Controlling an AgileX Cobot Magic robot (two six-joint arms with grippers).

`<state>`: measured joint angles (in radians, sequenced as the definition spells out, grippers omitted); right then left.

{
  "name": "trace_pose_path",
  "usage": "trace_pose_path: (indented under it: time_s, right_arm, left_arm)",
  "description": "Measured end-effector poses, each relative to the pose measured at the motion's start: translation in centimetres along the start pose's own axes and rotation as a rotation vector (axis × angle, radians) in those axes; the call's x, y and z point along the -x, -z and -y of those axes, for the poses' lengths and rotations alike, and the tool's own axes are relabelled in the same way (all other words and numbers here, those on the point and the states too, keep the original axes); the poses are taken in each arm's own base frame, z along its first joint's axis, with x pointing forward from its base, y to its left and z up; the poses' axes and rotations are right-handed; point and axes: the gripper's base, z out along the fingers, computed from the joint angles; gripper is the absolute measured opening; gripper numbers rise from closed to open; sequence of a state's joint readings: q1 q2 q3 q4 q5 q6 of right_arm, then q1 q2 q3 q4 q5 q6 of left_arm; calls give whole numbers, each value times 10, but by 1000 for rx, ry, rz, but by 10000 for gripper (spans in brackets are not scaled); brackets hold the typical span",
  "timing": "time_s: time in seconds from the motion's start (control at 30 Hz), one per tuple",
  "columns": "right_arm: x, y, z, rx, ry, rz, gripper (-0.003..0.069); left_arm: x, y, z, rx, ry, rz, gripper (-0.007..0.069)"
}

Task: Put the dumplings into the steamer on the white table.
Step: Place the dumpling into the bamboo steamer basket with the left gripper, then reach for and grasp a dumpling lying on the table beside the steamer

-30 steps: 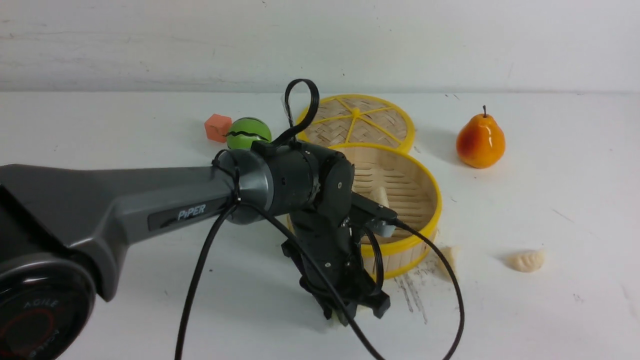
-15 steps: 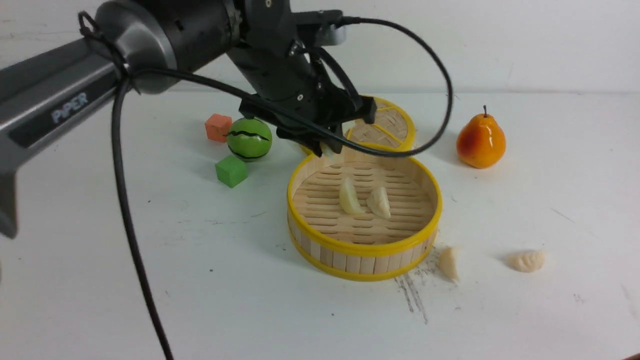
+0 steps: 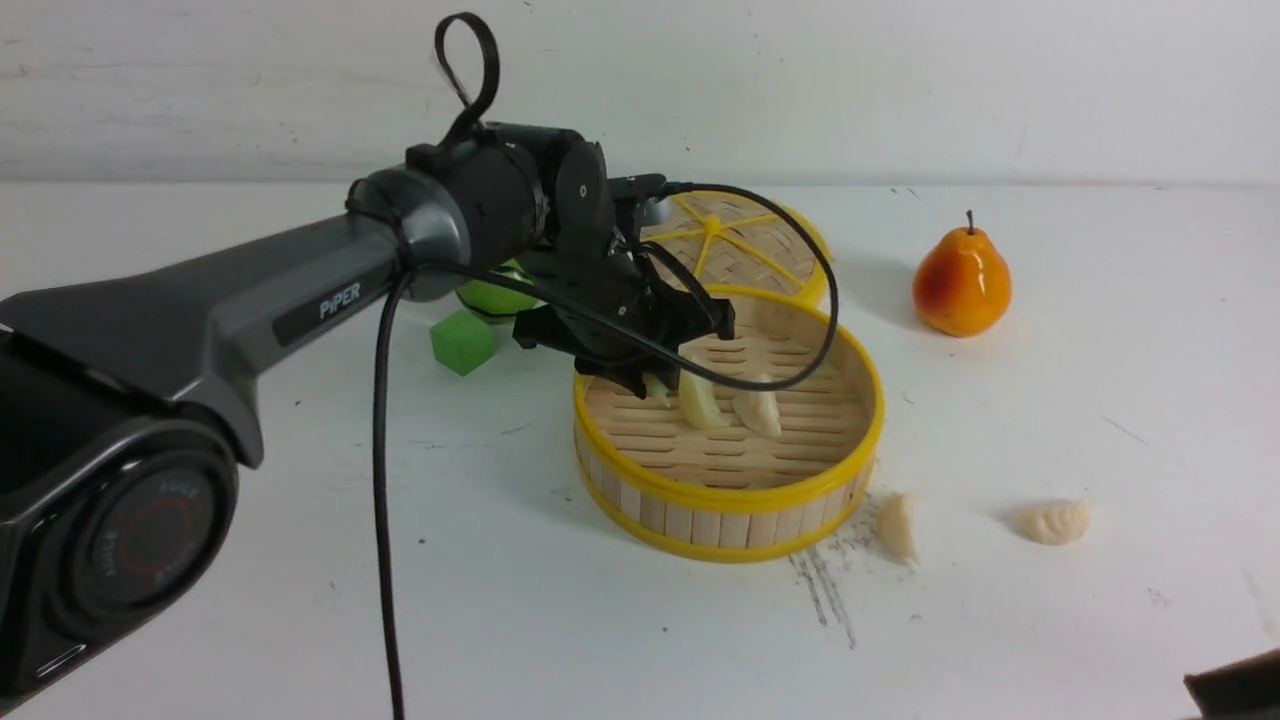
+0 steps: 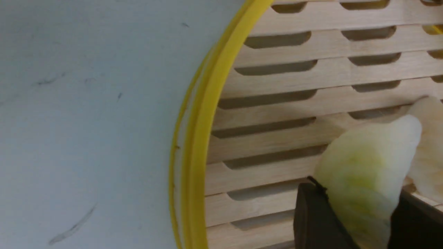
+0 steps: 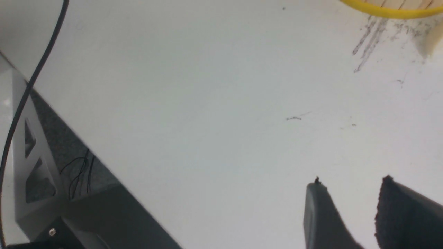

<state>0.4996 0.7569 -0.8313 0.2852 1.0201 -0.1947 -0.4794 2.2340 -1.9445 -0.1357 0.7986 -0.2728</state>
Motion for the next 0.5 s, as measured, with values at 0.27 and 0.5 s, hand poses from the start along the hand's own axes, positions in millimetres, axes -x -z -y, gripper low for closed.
trace_pose_path:
  time_s: [0.27, 0.5]
  right_arm:
    - [13, -7, 19, -185, -115, 39, 226]
    - [49, -33, 41, -314, -102, -72, 136]
  left_arm:
    - [3, 8, -3, 55, -23, -40, 481]
    - [26, 95, 10, 96, -142, -43, 344]
